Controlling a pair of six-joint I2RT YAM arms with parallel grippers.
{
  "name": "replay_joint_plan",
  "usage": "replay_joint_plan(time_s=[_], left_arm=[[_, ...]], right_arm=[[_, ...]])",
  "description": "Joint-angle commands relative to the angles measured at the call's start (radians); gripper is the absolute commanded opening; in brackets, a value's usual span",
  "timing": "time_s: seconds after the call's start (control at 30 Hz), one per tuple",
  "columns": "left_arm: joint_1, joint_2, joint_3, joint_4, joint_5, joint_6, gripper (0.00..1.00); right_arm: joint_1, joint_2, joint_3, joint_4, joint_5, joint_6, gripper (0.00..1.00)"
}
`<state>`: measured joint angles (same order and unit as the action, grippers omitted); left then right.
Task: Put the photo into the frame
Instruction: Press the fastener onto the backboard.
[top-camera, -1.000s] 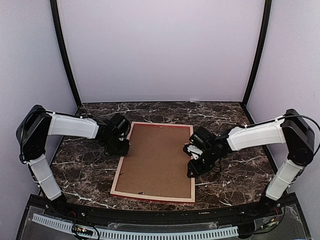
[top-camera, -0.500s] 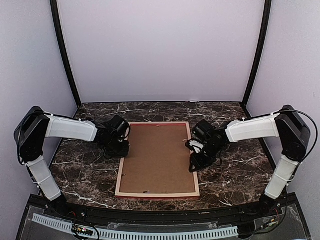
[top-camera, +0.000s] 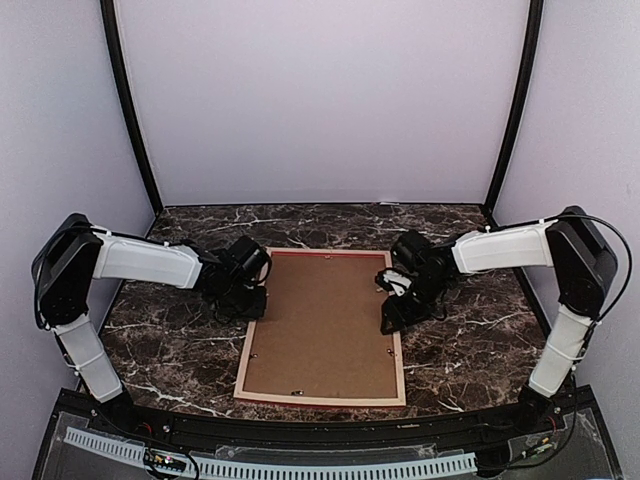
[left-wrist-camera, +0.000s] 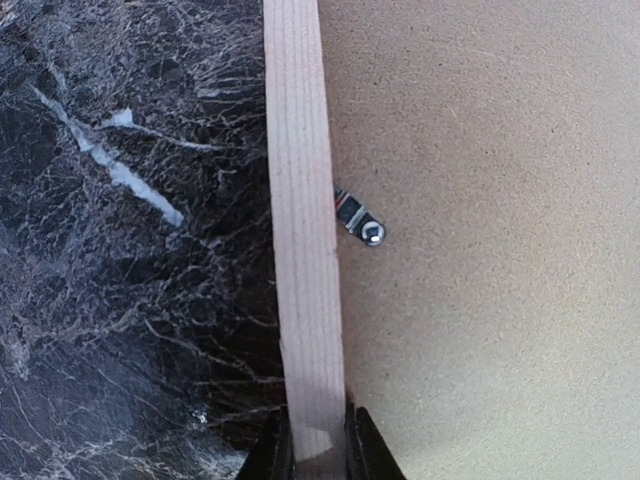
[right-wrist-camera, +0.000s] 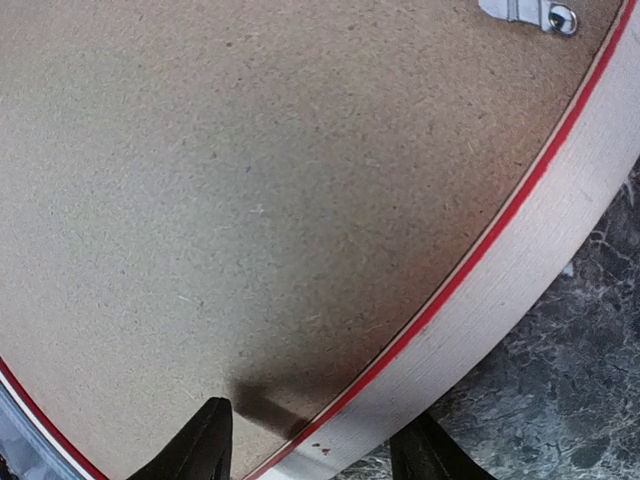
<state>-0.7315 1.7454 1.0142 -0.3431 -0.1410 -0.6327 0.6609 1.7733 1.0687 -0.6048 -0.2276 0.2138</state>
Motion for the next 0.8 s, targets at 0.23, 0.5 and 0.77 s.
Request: replay_joint_plan(time_s=[0.23,0.5,0.77], left_arm=[[-0.022,0.056,0.036,-0.064,0.023,0.037,0.01],[-0.021,0.069,0.042,-0.065,0.018,0.037,0.01],[-0.021,0.072,0.046,-0.063,0.018,0.041,0.01]], right_arm=[[-0.013,-0.092,-0.087,-0.055,-0.07,-0.031,0.69],[-0.009,-0.156,-0.158,-0.058,-0.089,0.004,0.73],[0.029,-0.139,-0.168,-0.047,-0.086,0.019,0.65]])
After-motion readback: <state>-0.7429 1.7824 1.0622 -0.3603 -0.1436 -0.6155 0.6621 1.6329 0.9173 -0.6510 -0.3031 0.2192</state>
